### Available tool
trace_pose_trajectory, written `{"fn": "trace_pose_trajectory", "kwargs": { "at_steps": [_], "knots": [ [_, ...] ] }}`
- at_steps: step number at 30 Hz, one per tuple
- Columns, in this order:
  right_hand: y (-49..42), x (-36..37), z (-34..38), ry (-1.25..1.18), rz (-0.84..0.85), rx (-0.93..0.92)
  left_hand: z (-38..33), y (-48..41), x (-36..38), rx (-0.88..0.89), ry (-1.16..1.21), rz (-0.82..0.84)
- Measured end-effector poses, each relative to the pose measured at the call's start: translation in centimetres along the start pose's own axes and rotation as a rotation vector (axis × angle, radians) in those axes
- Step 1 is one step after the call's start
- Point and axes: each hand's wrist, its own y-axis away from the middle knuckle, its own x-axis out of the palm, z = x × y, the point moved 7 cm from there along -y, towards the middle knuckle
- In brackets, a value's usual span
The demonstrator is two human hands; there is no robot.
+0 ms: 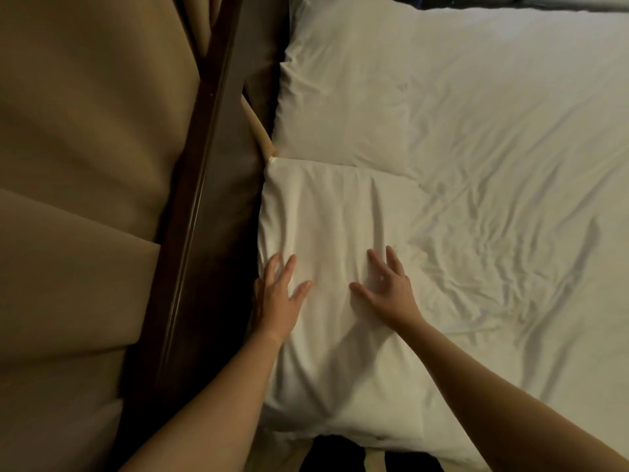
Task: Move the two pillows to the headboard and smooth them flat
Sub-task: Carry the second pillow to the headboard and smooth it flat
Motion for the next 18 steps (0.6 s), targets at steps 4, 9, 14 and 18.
{"fn": "trace_pose_trajectory", "kwargs": {
  "at_steps": [4, 9, 14, 18],
  "knots": [
    [-0.9, 0.5, -1.6, 0.165, 0.063, 0.069, 1.9, -0.2, 1.1, -0.136, -0.117, 0.094],
    [-3.6, -0.1, 0.2, 0.295, 0.001, -0.007, 0.3, -2.7, 0.3, -0.074, -0.131, 0.069],
    [-7.9, 0.5, 2.8, 0.393, -0.068, -0.134, -2.4, -6.8, 1.0, 0.017, -0.096, 0.066],
    [-11.5, 2.5, 3.2, 0.403, -0.043, -0.169, -3.7, -10.2, 2.8, 0.093, -0.054, 0.04]
  ]
}}
